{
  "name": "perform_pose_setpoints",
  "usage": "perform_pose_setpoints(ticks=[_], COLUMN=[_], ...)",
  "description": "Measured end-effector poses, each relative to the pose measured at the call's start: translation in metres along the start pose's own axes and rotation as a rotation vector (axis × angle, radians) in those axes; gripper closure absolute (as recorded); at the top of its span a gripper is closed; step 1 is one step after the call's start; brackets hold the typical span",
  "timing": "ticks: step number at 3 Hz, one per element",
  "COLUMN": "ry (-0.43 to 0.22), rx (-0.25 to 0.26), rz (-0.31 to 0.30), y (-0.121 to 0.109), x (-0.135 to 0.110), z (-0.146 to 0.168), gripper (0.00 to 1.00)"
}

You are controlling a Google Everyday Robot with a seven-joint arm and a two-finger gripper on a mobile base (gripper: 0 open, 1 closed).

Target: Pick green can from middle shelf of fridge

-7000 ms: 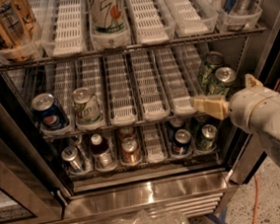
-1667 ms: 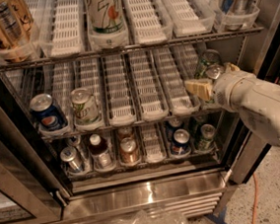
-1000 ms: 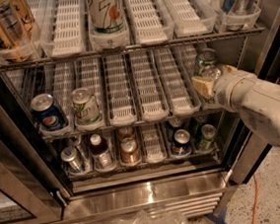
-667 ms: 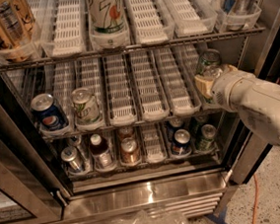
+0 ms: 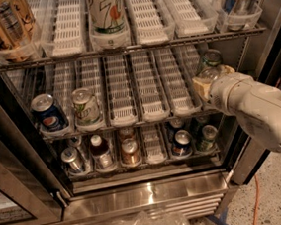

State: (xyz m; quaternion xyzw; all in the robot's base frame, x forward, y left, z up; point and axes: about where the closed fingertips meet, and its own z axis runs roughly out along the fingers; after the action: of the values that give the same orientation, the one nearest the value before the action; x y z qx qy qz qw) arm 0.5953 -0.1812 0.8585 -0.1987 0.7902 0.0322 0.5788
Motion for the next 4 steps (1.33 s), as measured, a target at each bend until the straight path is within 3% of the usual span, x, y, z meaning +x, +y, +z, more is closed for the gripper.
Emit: perform_pose_setpoints(ticks=[1, 2, 3, 4], ry=[-0.056, -0.066, -0.134, -0.131], rx=[-0.019, -0.021, -0.042, -0.05], rz=[-0.014, -0.018, -0.035, -0.041], y=[0.014, 0.016, 0.039, 0.043], x=[-0.011, -0.015, -0.039, -0.038], z=[-0.004, -0.004, -0.018, -0.015], gripper=[1.0, 1.0, 1.0, 1.0])
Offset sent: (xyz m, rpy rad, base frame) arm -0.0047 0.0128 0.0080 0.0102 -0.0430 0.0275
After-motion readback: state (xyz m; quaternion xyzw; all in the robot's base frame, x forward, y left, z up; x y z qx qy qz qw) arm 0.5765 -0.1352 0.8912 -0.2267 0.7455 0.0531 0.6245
